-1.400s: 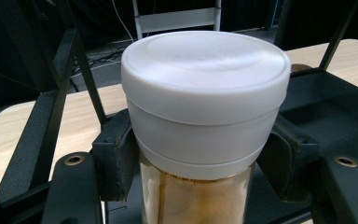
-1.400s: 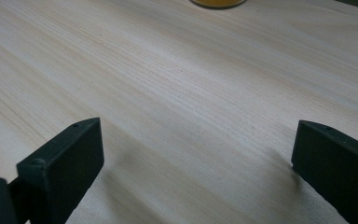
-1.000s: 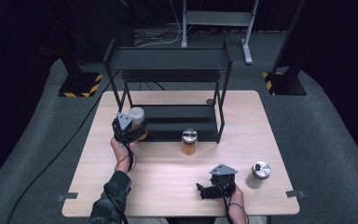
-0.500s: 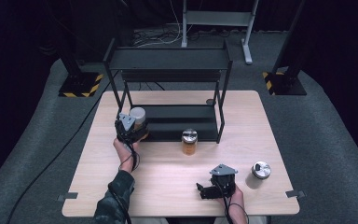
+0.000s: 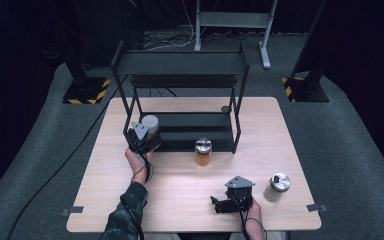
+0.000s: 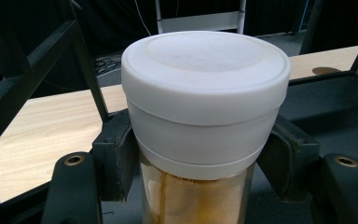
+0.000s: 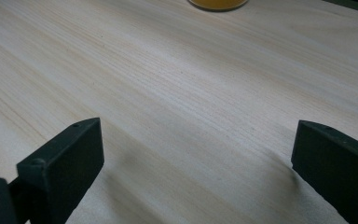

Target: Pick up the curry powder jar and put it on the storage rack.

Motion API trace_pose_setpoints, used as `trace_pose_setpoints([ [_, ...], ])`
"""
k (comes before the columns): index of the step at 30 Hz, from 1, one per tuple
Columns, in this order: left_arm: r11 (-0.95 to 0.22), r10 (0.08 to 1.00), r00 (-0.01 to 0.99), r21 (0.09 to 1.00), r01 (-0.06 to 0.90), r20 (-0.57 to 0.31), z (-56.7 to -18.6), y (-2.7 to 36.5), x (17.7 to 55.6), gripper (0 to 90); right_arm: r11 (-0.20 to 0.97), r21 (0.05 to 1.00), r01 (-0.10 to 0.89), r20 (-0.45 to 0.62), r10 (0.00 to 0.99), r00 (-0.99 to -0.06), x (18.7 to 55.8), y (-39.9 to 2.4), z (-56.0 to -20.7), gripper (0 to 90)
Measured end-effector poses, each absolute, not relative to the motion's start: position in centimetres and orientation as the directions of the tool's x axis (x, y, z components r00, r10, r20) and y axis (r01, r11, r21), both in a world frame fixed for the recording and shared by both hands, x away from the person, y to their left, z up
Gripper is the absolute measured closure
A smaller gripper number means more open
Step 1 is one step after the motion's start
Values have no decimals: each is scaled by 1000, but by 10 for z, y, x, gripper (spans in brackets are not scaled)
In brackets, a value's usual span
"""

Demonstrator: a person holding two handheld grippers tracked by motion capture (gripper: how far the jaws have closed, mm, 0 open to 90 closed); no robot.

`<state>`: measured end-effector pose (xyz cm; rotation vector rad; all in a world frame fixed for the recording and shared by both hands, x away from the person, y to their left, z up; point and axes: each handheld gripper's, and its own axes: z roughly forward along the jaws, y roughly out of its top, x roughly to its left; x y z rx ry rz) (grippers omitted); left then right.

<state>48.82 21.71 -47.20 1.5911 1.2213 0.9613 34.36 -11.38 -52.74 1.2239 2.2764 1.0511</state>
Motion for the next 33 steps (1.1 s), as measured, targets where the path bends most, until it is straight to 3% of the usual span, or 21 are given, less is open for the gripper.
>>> trace_pose_setpoints([
  [17,-49,986,169,956,291,-1,-478,221,490,346,355,745,565,38,823,-567,344,-114,-527,15],
  [33,-53,989,145,957,286,12,-479,217,488,343,353,746,564,38,823,-566,344,-114,-527,15],
])
